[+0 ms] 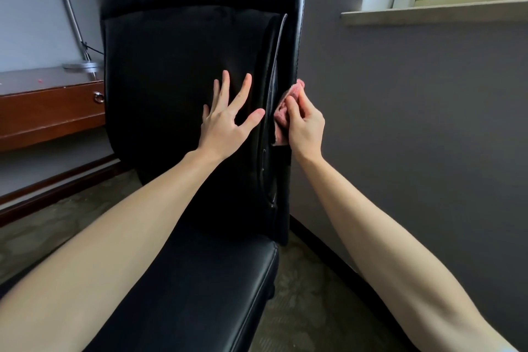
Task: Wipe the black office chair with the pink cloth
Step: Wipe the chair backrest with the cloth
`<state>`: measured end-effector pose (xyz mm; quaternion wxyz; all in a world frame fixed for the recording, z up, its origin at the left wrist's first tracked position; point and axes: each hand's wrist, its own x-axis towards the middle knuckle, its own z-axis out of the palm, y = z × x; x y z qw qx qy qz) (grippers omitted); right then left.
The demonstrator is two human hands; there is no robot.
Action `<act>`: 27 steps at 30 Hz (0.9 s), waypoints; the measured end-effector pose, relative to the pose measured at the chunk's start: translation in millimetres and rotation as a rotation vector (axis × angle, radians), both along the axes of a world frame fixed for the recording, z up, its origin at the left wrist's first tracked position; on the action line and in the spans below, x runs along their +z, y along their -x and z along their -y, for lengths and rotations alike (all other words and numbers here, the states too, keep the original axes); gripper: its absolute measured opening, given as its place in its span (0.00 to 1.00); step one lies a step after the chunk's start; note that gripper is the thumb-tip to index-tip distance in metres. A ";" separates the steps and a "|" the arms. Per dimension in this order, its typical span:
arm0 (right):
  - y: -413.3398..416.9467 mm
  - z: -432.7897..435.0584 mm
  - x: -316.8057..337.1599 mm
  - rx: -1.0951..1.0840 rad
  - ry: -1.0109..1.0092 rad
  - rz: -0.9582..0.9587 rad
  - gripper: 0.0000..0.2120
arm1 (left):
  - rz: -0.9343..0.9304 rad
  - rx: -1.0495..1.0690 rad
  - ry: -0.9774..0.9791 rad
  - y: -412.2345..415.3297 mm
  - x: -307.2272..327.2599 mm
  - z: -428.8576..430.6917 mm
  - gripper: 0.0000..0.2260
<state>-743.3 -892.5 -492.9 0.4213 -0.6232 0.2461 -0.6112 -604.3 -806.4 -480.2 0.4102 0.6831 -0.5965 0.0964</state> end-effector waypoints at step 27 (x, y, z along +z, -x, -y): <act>6.7 -15.1 -117.4 -0.077 -0.068 -0.152 0.18 | 0.016 0.024 0.085 10.8 -47.7 0.9 0.42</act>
